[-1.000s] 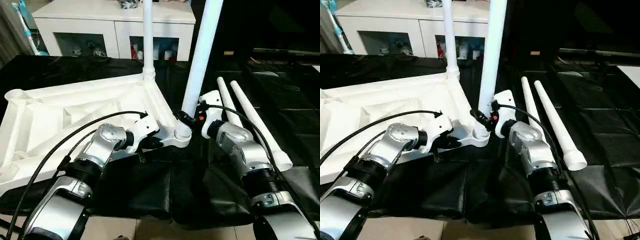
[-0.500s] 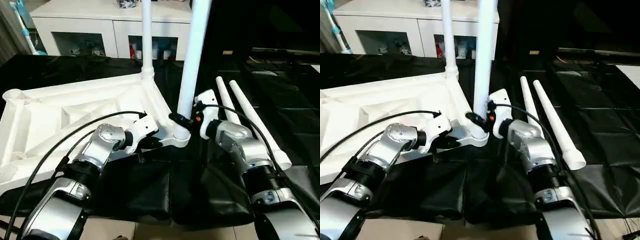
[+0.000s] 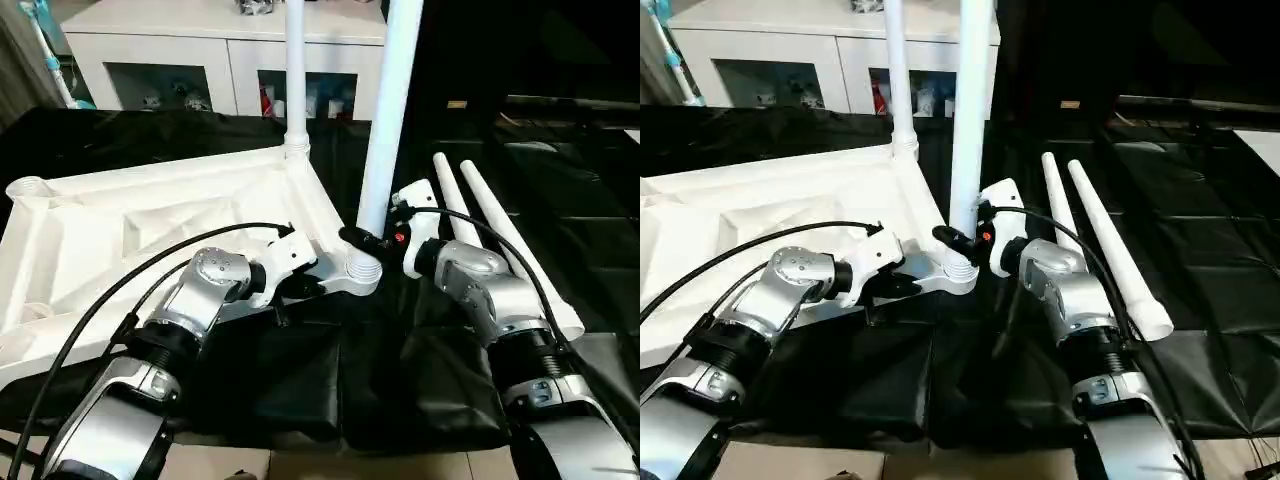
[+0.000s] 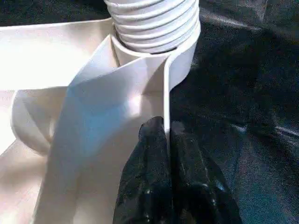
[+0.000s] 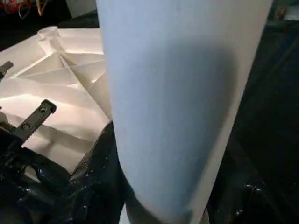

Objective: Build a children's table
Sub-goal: Insert table leg to table base

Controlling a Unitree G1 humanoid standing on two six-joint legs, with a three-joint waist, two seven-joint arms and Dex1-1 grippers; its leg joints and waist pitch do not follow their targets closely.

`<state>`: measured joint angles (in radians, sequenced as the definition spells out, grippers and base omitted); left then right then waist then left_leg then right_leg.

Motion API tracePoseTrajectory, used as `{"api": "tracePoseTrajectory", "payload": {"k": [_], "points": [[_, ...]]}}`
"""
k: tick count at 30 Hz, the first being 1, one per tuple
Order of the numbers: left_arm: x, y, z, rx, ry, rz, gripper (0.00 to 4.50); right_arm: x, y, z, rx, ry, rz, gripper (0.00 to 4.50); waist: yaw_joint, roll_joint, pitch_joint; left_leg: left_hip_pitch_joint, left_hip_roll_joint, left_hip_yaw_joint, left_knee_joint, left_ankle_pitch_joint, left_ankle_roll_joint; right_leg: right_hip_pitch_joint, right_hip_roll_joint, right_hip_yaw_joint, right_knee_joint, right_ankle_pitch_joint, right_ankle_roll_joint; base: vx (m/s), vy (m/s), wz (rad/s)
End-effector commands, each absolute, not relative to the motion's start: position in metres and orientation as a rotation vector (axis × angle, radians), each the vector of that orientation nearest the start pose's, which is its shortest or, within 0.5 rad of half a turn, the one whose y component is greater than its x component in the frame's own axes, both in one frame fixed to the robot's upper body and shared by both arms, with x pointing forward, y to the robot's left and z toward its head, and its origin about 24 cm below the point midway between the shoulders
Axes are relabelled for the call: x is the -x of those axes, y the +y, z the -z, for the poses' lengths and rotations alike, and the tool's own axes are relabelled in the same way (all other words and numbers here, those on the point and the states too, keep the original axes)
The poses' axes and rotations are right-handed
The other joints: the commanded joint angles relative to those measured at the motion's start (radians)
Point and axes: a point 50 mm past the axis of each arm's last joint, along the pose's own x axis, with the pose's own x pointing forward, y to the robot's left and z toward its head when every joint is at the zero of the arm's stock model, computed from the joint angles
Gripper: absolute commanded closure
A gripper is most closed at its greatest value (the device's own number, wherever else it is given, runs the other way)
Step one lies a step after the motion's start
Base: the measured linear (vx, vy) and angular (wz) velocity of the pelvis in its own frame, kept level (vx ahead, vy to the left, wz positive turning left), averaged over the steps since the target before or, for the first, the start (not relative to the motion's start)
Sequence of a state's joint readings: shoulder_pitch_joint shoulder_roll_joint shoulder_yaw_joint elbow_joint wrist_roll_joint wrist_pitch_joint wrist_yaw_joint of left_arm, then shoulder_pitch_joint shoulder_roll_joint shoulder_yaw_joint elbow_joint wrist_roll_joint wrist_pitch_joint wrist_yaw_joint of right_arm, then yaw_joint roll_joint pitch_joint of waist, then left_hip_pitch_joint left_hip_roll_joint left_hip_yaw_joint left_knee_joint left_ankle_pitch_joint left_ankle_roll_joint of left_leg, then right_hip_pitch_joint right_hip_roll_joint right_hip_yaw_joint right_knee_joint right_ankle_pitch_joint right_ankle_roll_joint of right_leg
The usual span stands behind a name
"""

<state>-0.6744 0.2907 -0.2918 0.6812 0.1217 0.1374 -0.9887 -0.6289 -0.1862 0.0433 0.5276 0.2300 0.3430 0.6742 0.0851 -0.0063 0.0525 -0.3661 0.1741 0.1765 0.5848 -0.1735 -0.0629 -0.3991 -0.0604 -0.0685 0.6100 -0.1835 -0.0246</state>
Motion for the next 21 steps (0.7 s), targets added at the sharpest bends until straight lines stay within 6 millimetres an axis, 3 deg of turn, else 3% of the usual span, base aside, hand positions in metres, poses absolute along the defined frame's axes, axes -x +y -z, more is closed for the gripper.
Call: {"api": "tracePoseTrajectory", "payload": {"k": [1, 6, 10, 11, 13, 15, 16, 17, 18, 21], "points": [[-0.331, 0.122, -0.038, -0.482, 0.515, 1.131, 4.50, -0.344, -0.126, -0.063, -0.109, 0.321, -0.737, 2.63, 0.001, -0.007, -0.061, 0.010, 0.058, -0.019, -0.068, -0.195, 0.042, 0.048, -0.098, 0.058, -0.082, -0.254, -0.179, 0.000, 0.000, 0.00], [-0.332, 0.122, -0.039, -0.485, 0.515, 1.129, 4.50, -0.337, -0.133, -0.055, -0.140, 0.309, -0.707, 2.64, 0.002, -0.005, -0.062, 0.011, 0.059, -0.019, -0.069, -0.205, 0.039, 0.048, -0.097, 0.058, -0.083, -0.247, -0.180, 0.000, 0.000, 0.00], [-0.334, 0.123, -0.041, -0.488, 0.508, 1.122, 4.50, -0.330, -0.136, -0.049, -0.180, 0.271, -0.678, 2.64, 0.005, 0.008, -0.062, 0.011, 0.060, -0.021, -0.071, -0.224, 0.032, 0.047, -0.096, 0.058, -0.086, -0.239, -0.181, 0.000, 0.000, 0.00], [-0.334, 0.123, -0.041, -0.488, 0.508, 1.122, 4.50, -0.330, -0.136, -0.049, -0.180, 0.271, -0.678, 2.64, 0.004, 0.006, -0.064, 0.011, 0.059, -0.022, -0.071, -0.223, 0.031, 0.049, -0.096, 0.058, -0.083, -0.232, -0.183, 0.000, 0.000, 0.00], [-0.335, 0.123, -0.042, -0.491, 0.505, 1.119, 4.50, -0.326, -0.136, -0.047, -0.179, 0.247, -0.664, 2.64, 0.003, 0.012, -0.062, 0.011, 0.059, -0.022, -0.072, -0.235, 0.030, 0.048, -0.094, 0.056, -0.085, -0.230, -0.190, 0.000, 0.000, 0.00], [-0.336, 0.123, -0.042, -0.492, 0.505, 1.118, 4.50, -0.324, -0.135, -0.046, -0.175, 0.238, -0.664, 2.64, 0.004, 0.012, -0.062, 0.010, 0.058, -0.023, -0.073, -0.244, 0.025, 0.050, -0.095, 0.056, -0.085, -0.242, -0.188, 0.000, 0.000, 0.00], [-0.336, 0.124, -0.043, -0.493, 0.506, 1.117, 4.50, -0.323, -0.135, -0.045, -0.170, 0.230, -0.664, 2.64, 0.005, 0.019, -0.062, 0.011, 0.058, -0.024, -0.073, -0.250, 0.024, 0.048, -0.096, 0.057, -0.086, -0.248, -0.185, 0.000, 0.000, 0.00], [-0.336, 0.124, -0.043, -0.494, 0.506, 1.116, 4.50, -0.322, -0.134, -0.045, -0.167, 0.226, -0.665, 2.64, 0.003, 0.014, -0.062, 0.011, 0.058, -0.024, -0.074, -0.258, 0.023, 0.049, -0.095, 0.057, -0.088, -0.251, -0.185, 0.000, 0.000, 0.00], [-0.337, 0.124, -0.043, -0.496, 0.506, 1.116, 4.50, -0.320, -0.133, -0.043, -0.154, 0.224, -0.668, 2.64, 0.005, 0.018, -0.061, 0.011, 0.058, -0.025, -0.074, -0.260, 0.022, 0.048, -0.094, 0.057, -0.087, -0.253, -0.185, 0.000, 0.000, 0.00], [-0.337, 0.125, -0.044, -0.505, 0.509, 1.118, 4.50, -0.314, -0.130, -0.040, -0.093, 0.234, -0.692, 2.64, 0.004, 0.016, -0.060, 0.012, 0.058, -0.025, -0.076, -0.276, 0.020, 0.048, -0.094, 0.056, -0.090, -0.276, -0.180, 0.000, 0.000, 0.00]]}}
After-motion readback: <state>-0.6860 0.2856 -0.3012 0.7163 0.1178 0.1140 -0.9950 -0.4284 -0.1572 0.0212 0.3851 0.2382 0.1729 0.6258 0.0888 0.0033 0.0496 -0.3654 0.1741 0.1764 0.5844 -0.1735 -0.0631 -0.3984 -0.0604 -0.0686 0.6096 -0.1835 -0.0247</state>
